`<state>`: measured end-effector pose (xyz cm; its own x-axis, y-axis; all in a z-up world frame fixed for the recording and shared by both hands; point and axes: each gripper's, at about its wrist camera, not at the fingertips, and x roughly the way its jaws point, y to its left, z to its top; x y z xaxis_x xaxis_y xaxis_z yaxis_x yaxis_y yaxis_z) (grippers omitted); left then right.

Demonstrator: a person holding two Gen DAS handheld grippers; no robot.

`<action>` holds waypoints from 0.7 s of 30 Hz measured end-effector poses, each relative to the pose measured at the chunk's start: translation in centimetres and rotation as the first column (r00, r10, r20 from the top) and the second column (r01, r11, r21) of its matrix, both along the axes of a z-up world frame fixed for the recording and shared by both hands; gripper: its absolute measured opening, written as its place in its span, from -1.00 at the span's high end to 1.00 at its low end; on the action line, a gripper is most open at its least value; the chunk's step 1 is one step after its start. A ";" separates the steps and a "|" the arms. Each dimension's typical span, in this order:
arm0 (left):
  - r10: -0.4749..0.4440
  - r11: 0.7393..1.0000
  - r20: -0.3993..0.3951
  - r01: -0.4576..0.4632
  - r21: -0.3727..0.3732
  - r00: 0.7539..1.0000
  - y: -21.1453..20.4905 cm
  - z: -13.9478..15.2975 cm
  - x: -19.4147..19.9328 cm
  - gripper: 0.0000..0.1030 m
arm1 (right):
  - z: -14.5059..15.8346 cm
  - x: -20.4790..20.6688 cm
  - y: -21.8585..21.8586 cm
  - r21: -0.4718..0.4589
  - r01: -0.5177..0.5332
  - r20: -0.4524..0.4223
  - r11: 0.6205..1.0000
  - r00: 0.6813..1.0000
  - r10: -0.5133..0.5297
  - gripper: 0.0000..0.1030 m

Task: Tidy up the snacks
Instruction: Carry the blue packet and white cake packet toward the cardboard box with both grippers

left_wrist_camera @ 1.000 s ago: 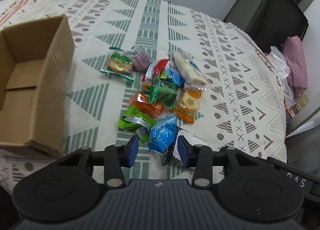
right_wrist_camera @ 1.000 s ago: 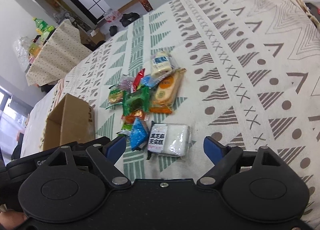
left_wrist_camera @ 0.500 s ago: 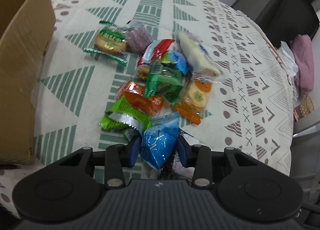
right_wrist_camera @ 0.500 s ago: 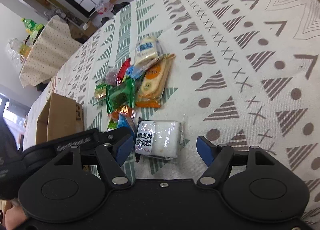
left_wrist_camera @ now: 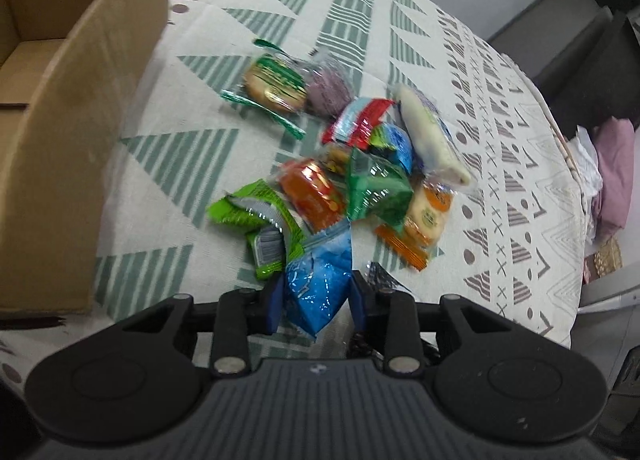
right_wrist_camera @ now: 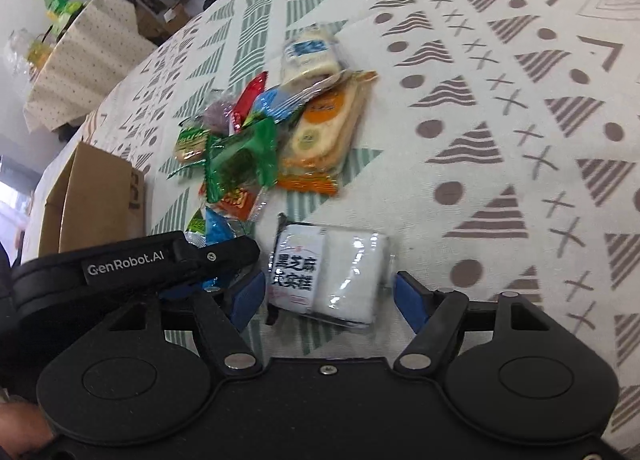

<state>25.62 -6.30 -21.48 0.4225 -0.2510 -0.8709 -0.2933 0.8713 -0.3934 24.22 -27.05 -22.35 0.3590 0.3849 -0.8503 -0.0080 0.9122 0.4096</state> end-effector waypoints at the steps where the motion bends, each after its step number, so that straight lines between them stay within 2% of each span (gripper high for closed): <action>1: 0.005 1.000 0.000 -0.005 -0.003 1.000 0.2 0.1 -0.1 0.39 | -0.1 0.1 0.2 -0.013 -0.002 0.002 1.000 1.000 0.002 -0.43; 5: 0.030 1.000 -0.011 -0.030 -0.006 0.999 1.1 0.3 -0.4 0.41 | -0.2 0.3 1.9 -0.073 -0.015 0.030 0.997 0.999 0.017 -0.63; 9: 0.045 0.999 -0.003 -0.045 0.000 0.999 1.7 0.7 -1.0 0.41 | -0.3 0.4 2.8 -0.119 -0.025 0.052 0.993 0.998 0.032 -0.64; 10: 0.049 0.999 -0.003 -0.049 -0.003 0.999 1.8 0.8 -1.1 0.41 | -0.3 0.3 3.0 -0.137 -0.034 0.056 0.990 0.998 0.042 -0.61; 12: 0.051 0.999 0.006 -0.051 0.000 0.999 1.8 1.2 -1.5 0.41 | -0.2 -0.1 3.4 -0.188 -0.057 0.075 0.981 0.995 0.072 -0.38; 13: 0.050 0.999 0.011 -0.050 0.001 0.999 1.8 1.4 -1.7 0.41 | -0.2 -0.2 3.4 -0.187 -0.061 0.080 0.980 0.994 0.077 -0.35; 15: 0.049 0.999 0.020 -0.049 -0.001 0.999 1.9 2.0 -2.1 0.41 | 0.1 -0.4 3.1 -0.182 -0.054 0.087 0.982 0.994 0.071 -0.10; 21: 0.051 0.999 0.062 -0.052 0.014 0.997 2.4 4.1 -3.4 0.41 | 1.3 -1.4 2.7 -0.133 -0.038 0.133 0.990 0.990 0.056 0.01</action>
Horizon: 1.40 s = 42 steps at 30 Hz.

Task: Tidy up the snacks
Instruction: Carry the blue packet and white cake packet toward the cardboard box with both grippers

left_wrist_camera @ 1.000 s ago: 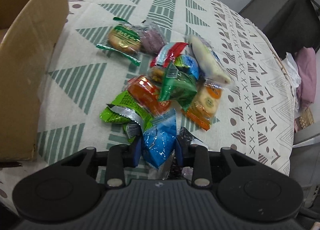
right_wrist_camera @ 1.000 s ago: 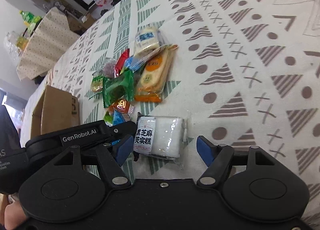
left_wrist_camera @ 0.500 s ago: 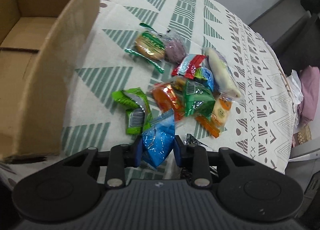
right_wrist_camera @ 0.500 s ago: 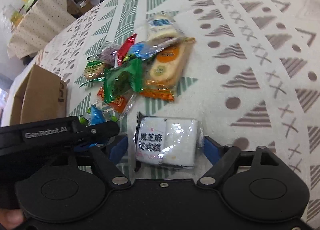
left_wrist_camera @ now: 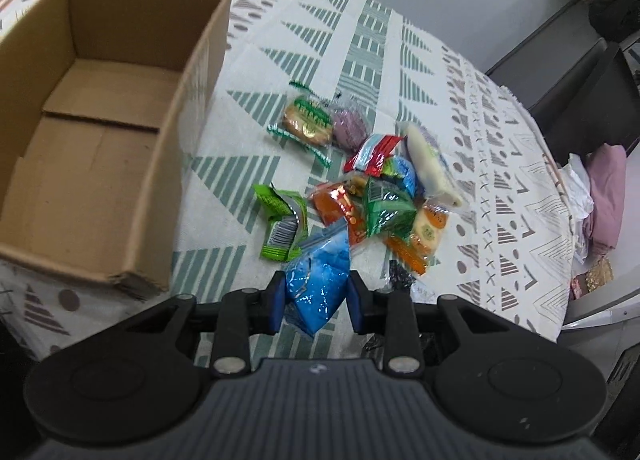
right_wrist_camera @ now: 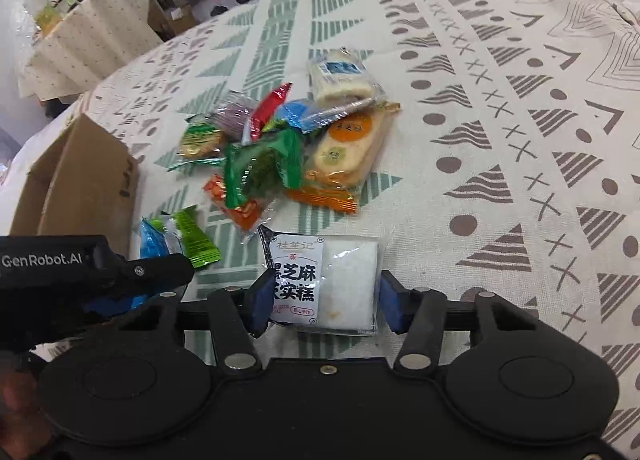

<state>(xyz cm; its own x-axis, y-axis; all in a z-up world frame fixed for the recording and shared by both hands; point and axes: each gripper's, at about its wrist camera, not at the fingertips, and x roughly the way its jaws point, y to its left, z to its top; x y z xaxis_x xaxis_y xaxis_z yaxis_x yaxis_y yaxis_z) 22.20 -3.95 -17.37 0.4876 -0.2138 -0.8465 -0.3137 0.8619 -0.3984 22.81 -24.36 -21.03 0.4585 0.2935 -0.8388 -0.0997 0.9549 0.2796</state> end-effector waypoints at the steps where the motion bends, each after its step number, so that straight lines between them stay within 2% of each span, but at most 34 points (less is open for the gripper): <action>1: -0.002 1.000 0.009 0.002 0.004 1.000 0.0 0.4 -0.2 0.41 | 0.3 -0.1 0.0 0.008 -0.001 0.007 1.000 1.000 0.001 0.01; 7: 0.002 1.000 0.056 -0.004 0.021 0.998 0.6 2.5 -1.7 0.41 | 2.7 -1.1 0.3 0.046 -0.011 0.084 0.999 0.996 0.007 0.01; 12: 0.014 0.999 0.076 -0.017 0.039 0.997 1.4 3.8 -2.8 0.41 | 3.7 -1.9 0.2 0.053 -0.014 0.112 0.998 0.994 0.008 0.01; 22: 0.065 0.995 0.131 -0.074 0.067 0.989 4.1 6.7 -4.6 0.41 | 7.2 -2.9 1.2 0.106 -0.070 0.245 0.992 0.969 0.042 0.01; 42: 0.145 0.987 0.215 -0.155 0.030 0.966 9.2 9.8 -8.1 0.41 | 12.4 -5.5 3.7 0.141 -0.115 0.376 0.983 0.925 0.055 0.02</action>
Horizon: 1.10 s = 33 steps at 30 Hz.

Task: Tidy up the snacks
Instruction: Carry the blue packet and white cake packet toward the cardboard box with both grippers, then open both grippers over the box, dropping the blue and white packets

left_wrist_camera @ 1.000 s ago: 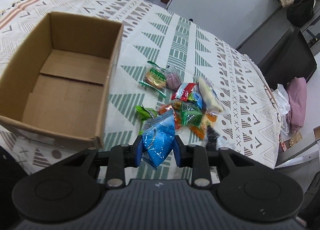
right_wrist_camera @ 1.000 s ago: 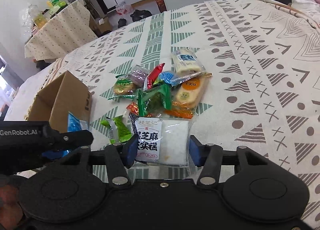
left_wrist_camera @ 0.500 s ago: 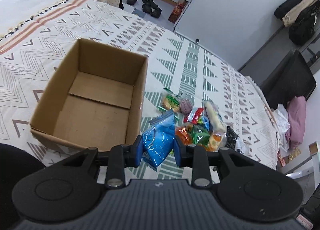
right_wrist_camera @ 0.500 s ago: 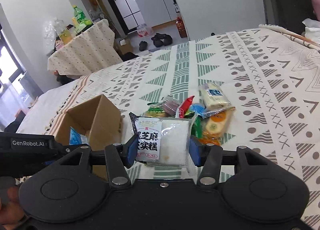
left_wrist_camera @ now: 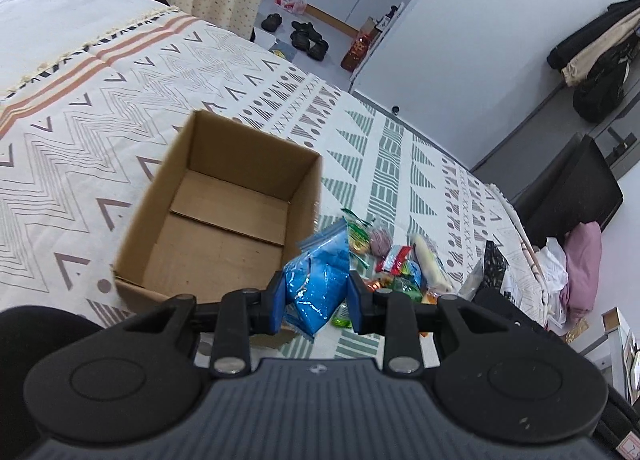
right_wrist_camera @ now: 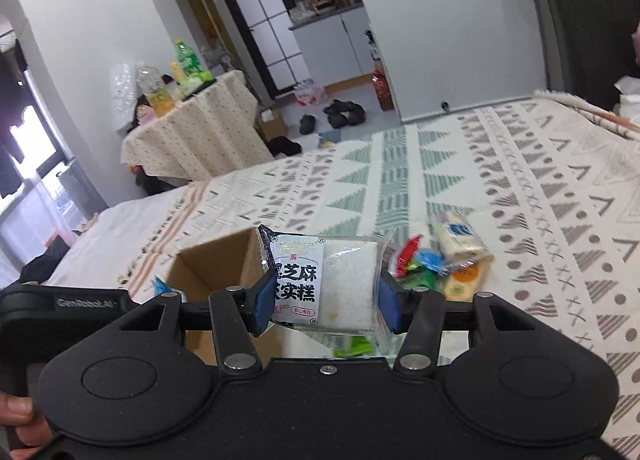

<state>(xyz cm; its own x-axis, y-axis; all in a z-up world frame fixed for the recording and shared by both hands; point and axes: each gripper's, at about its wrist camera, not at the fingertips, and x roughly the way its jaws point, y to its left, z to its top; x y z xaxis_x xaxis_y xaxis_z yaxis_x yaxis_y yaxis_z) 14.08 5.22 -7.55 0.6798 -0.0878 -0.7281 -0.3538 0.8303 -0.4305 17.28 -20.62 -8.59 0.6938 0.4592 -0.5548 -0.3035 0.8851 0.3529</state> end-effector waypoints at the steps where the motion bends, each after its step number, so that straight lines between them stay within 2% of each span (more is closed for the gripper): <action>1: 0.006 1.000 0.002 -0.006 -0.001 1.000 0.4 0.1 -0.2 0.41 | 0.2 -0.1 0.4 0.002 -0.005 0.005 1.000 1.000 0.005 0.02; 13: 0.043 0.999 -0.012 -0.043 -0.002 0.999 4.1 -0.4 -0.5 0.41 | 0.9 -0.2 5.4 0.045 -0.059 0.012 0.997 0.998 0.058 0.02; 29: 0.066 0.997 -0.080 -0.069 -0.035 0.995 7.2 -4.2 3.0 0.41 | -1.3 1.4 8.8 0.047 -0.079 -0.032 0.996 0.996 0.080 0.02; 33: 0.099 0.995 -0.126 -0.099 0.007 0.987 7.7 -4.8 3.5 0.35 | -1.9 2.2 9.5 0.048 -0.092 -0.046 0.995 0.994 0.094 0.02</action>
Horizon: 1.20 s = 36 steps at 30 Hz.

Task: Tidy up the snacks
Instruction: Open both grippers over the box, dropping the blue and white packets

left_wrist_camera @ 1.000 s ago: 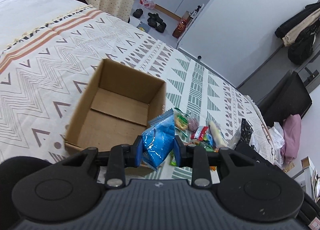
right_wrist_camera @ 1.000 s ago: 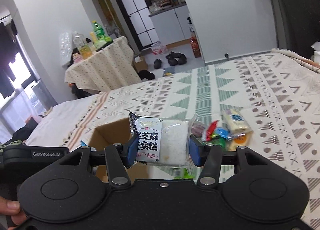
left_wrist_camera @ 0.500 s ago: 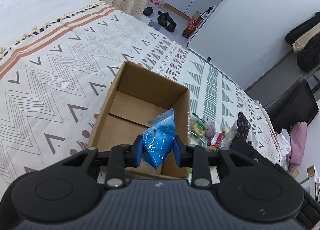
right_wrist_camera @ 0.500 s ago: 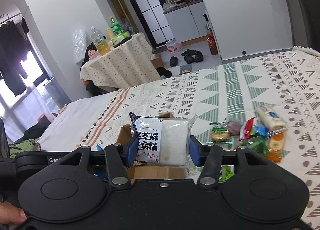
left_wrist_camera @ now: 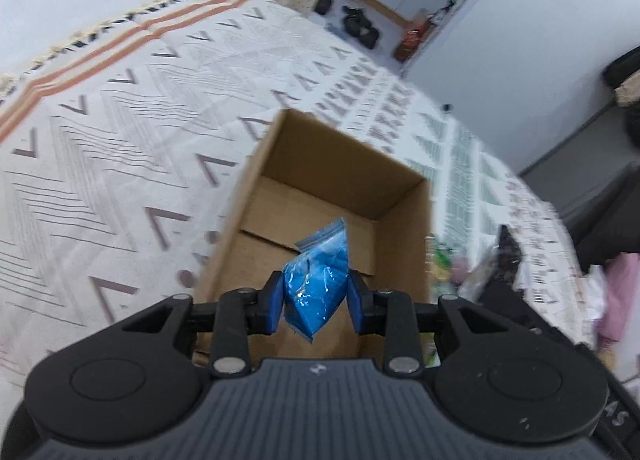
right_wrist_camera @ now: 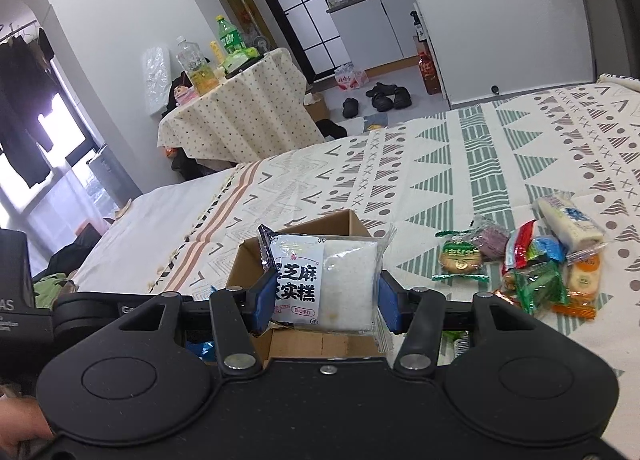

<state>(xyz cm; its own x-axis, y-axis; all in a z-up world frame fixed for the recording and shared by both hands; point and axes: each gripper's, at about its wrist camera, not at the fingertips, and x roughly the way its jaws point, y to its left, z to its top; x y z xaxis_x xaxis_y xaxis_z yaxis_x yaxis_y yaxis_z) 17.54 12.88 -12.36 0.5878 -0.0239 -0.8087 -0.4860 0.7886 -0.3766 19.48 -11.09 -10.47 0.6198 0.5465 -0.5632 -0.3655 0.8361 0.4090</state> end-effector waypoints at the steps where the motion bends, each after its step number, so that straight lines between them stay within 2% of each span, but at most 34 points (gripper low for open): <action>1: 0.001 1.000 -0.012 -0.001 0.018 1.000 0.1 0.0 0.1 0.32 | -0.1 0.2 0.2 0.000 -0.002 -0.006 1.000 1.000 0.002 0.02; 6: 0.015 1.000 -0.020 -0.015 0.014 1.000 0.9 0.3 -0.2 0.01 | -0.6 0.8 1.4 0.011 -0.022 -0.023 1.000 0.999 0.022 0.01; 9: 0.030 0.999 -0.013 -0.029 0.035 0.999 1.0 0.8 -0.7 -0.23 | -0.9 0.7 2.3 0.017 -0.043 -0.030 0.999 0.999 0.043 0.01; 11: 0.037 0.998 -0.028 -0.035 0.043 0.999 1.0 0.9 -0.8 -0.41 | -1.2 0.9 2.7 0.046 -0.049 -0.065 0.998 0.997 0.052 0.01; 13: 0.037 0.998 -0.042 -0.035 0.052 0.998 1.2 1.0 -0.8 -0.45 | -1.4 1.0 2.7 0.095 -0.051 -0.093 0.994 0.994 0.060 0.00; 16: 0.037 0.997 -0.066 -0.033 0.072 0.997 1.1 1.2 -0.9 -0.50 | -1.4 0.5 3.1 0.049 -0.039 -0.066 0.998 0.997 0.042 -0.10; 19: 0.048 0.997 -0.071 -0.043 0.070 0.996 0.8 1.7 -1.3 -0.56 | -0.9 0.1 2.0 0.077 -0.027 -0.064 0.997 0.997 0.032 -0.24; 21: 0.056 0.995 -0.068 -0.049 0.092 0.996 0.4 2.2 -1.8 -0.63 | -0.3 -0.3 1.2 0.074 -0.009 -0.047 0.997 0.999 0.012 -0.53; 27: 0.071 0.991 -0.057 -0.064 0.117 0.996 -1.0 3.6 -2.9 -0.84 | 1.5 -1.4 -1.0 0.063 0.023 -0.012 0.998 1.000 -0.022 -0.87; 30: 0.064 0.988 -0.044 -0.057 0.141 0.997 -1.8 4.4 -3.4 -1.00 | 1.9 -1.9 -1.9 0.038 0.037 0.004 0.999 0.999 -0.037 -0.96; 36: 0.034 0.986 -0.004 -0.033 0.163 0.999 -3.6 6.3 -4.2 -1.00 | 2.8 -2.9 -3.5 0.031 0.041 0.021 0.999 0.999 -0.042 -1.00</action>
<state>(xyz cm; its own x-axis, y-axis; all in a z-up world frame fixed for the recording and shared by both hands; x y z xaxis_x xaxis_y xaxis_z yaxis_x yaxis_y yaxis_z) 13.33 9.31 -6.08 0.5805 0.1285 -0.8040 -0.5156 0.8223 -0.2408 16.54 -14.60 -7.64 0.6541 0.5371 -0.5326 -0.3400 0.8378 0.4273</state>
